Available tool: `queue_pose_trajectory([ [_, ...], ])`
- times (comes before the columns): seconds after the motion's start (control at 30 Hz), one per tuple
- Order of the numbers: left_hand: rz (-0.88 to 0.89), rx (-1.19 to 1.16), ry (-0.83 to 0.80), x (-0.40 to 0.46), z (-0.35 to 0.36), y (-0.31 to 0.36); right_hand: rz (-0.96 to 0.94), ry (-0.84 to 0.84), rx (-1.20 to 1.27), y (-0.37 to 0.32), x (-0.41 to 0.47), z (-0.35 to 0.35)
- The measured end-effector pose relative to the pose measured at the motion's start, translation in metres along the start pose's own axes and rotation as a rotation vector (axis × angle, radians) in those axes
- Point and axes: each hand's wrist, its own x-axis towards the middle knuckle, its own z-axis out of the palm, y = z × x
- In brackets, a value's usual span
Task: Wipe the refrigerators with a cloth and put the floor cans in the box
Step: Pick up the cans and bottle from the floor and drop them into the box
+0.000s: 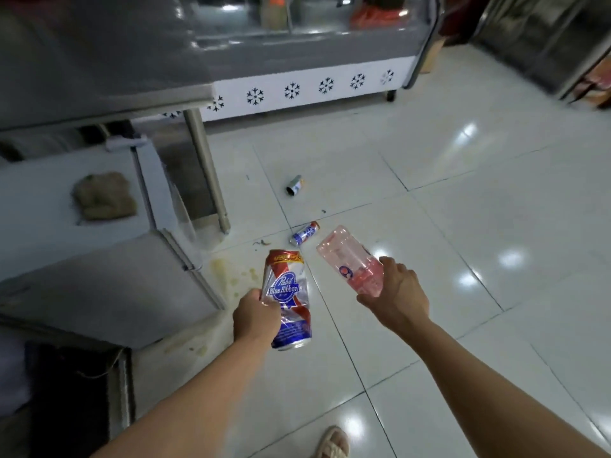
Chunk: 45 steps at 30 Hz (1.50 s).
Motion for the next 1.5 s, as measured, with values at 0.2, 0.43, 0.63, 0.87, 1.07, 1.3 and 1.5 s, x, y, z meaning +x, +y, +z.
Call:
queue_pose_trajectory([
  [0.2, 0.125, -0.012, -0.043, -0.043, 0.042, 0.12, 0.08, 0.123, 0.041, 0.071, 0.005, -0.101],
  [0.43, 0.248, -0.006, -0.091, -0.073, 0.106, 0.239, 0.218, 0.242, 0.103, 0.155, 0.029, -0.194],
  [0.63, 0.307, -0.054, -0.175, -0.078, 0.164, 0.321, 0.282, 0.309, 0.156, 0.207, 0.076, -0.243],
  [0.87, 0.332, -0.07, -0.281, -0.031, 0.249, 0.418, 0.329, 0.349, 0.174, 0.26, 0.177, -0.281],
  [1.07, 0.339, -0.047, -0.339, 0.023, 0.334, 0.522, 0.383, 0.405, 0.185, 0.319, 0.28, -0.332],
  [1.3, 0.395, -0.018, -0.383, 0.047, 0.431, 0.639, 0.422, 0.433, 0.202, 0.393, 0.383, -0.382],
  [1.5, 0.388, -0.085, -0.37, 0.075, 0.522, 0.74, 0.389, 0.461, 0.19, 0.477, 0.5, -0.428],
])
